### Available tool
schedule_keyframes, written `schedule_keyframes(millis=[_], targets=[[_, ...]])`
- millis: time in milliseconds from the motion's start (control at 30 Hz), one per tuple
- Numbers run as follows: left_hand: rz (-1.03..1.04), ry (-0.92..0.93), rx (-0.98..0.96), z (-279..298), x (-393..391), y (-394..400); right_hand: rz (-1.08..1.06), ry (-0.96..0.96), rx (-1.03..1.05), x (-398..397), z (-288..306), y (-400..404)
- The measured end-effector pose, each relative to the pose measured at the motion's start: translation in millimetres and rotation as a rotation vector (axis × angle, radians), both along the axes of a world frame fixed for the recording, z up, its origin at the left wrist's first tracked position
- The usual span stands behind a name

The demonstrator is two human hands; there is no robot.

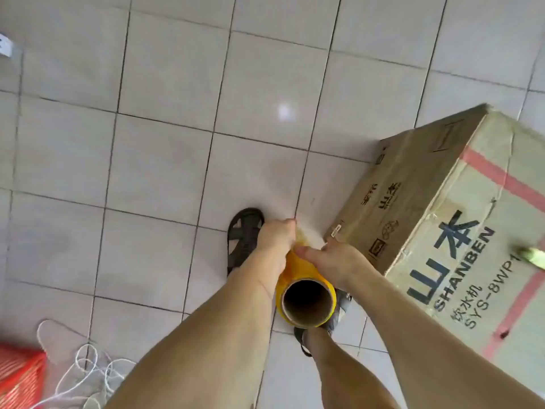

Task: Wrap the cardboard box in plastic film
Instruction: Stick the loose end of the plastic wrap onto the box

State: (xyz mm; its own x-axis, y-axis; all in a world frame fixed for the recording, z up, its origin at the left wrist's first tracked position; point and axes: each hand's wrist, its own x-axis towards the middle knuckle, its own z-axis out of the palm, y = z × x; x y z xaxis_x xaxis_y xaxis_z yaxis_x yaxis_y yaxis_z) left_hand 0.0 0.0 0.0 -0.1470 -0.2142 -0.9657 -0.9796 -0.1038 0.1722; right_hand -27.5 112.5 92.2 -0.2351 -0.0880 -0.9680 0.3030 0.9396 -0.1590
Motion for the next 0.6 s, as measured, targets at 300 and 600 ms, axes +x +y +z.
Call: schedule_keyframes(millis=[300,600], targets=[[0.141,-0.204,0.037,-65,-5,3,0.081,0.106,0.204,5,-45,5],[-0.685,-0.18,0.076,-73,-27,20,0.184,0.375,0.286,16,-23,22]])
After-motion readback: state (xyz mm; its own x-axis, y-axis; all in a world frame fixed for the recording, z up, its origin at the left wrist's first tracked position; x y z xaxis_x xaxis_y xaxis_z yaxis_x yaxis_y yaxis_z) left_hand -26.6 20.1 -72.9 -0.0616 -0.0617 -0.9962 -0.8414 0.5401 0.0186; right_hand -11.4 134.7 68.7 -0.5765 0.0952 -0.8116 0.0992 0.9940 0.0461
